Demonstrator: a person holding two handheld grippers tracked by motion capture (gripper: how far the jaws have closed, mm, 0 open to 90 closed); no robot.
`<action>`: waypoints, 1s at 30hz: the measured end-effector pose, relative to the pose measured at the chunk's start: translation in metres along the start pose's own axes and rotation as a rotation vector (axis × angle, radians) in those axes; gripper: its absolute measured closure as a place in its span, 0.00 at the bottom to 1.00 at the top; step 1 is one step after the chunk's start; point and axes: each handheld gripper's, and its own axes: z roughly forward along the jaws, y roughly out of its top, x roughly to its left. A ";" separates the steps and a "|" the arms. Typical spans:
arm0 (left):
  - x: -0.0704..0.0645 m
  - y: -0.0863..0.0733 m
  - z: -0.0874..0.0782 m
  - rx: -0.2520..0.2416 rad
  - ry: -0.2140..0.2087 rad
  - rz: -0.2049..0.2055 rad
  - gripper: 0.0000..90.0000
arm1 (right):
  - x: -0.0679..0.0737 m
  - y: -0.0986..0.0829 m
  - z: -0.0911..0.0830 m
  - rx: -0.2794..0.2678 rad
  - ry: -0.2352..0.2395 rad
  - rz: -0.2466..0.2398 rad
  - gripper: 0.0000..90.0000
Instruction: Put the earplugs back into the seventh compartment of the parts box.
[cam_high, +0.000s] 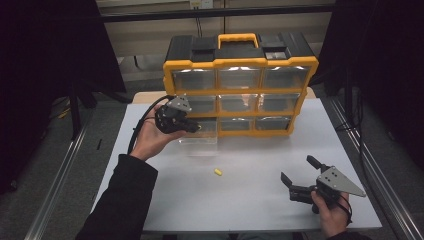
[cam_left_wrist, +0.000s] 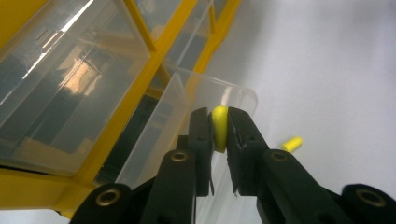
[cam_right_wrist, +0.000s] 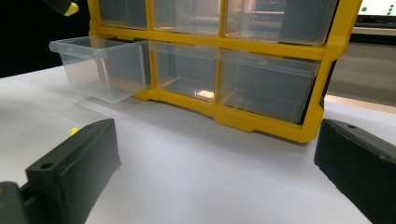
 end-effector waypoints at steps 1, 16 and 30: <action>0.002 0.000 0.001 0.003 -0.005 -0.011 0.90 | 0.000 0.000 0.000 0.000 0.001 0.001 0.00; 0.022 0.004 0.024 0.083 -0.008 -0.027 0.89 | 0.000 0.000 0.000 0.001 0.002 0.003 0.00; 0.021 -0.004 0.042 0.149 -0.027 -0.034 0.88 | 0.000 0.000 -0.001 0.006 0.002 0.003 0.00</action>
